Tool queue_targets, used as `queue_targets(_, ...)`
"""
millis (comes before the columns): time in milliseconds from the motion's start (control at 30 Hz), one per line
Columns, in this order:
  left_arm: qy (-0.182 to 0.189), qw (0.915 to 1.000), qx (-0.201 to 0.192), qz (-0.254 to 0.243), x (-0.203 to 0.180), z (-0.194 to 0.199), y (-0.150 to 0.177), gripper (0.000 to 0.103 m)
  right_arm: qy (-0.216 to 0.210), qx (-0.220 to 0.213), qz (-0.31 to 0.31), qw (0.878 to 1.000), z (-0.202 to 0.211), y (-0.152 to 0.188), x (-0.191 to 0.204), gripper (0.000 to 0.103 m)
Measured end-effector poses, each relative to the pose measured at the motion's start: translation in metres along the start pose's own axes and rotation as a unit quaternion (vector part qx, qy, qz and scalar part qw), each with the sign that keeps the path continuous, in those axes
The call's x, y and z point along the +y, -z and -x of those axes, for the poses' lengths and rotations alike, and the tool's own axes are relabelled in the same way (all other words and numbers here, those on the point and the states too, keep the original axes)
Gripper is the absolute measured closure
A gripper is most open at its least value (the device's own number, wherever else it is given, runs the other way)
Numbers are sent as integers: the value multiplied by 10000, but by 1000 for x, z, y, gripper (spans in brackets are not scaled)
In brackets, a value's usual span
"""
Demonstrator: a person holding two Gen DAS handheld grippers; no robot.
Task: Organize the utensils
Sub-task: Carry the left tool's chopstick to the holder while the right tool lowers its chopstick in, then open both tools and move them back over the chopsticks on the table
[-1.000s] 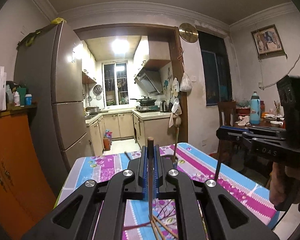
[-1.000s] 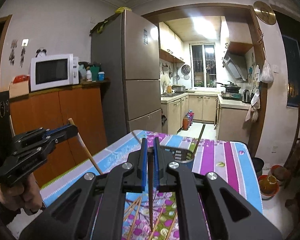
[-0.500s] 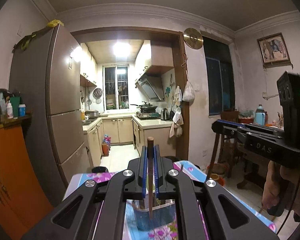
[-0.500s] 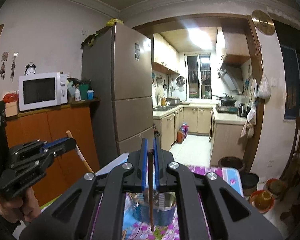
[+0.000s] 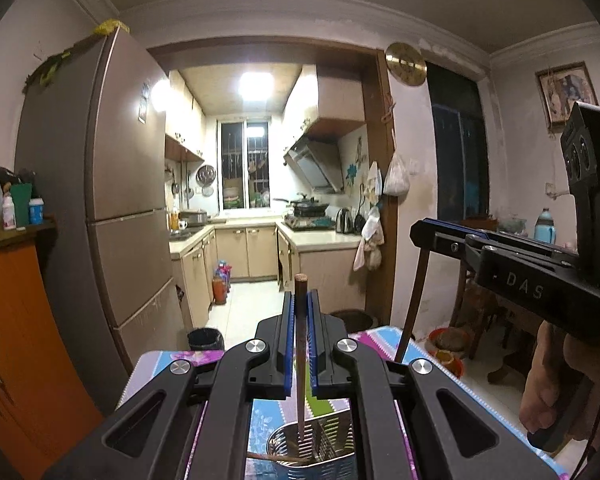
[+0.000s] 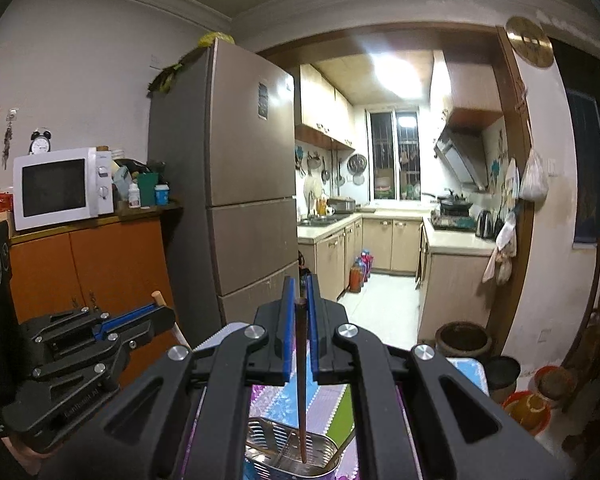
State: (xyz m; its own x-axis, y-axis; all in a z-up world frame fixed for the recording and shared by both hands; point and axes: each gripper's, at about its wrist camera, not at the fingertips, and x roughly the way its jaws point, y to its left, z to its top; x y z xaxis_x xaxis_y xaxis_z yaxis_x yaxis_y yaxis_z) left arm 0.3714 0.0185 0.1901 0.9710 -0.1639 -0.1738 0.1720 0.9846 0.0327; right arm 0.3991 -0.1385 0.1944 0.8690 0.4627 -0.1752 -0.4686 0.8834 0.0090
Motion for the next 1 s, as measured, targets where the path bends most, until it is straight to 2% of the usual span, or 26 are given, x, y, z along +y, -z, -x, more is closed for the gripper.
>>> queue_targets(267,-41,9996,289,51,9,-33,25,96,12,366,-161,9992,-34,31,-15,98)
queue_targets(567,-44,9990,443,107,12,-48,36,96,5,607,-172,9980,-50,47,-15,98)
queue_targets(1000,-165,9984,521,174,10,-46,38,95,136,598,-312,9976,-43,50,-29,98)
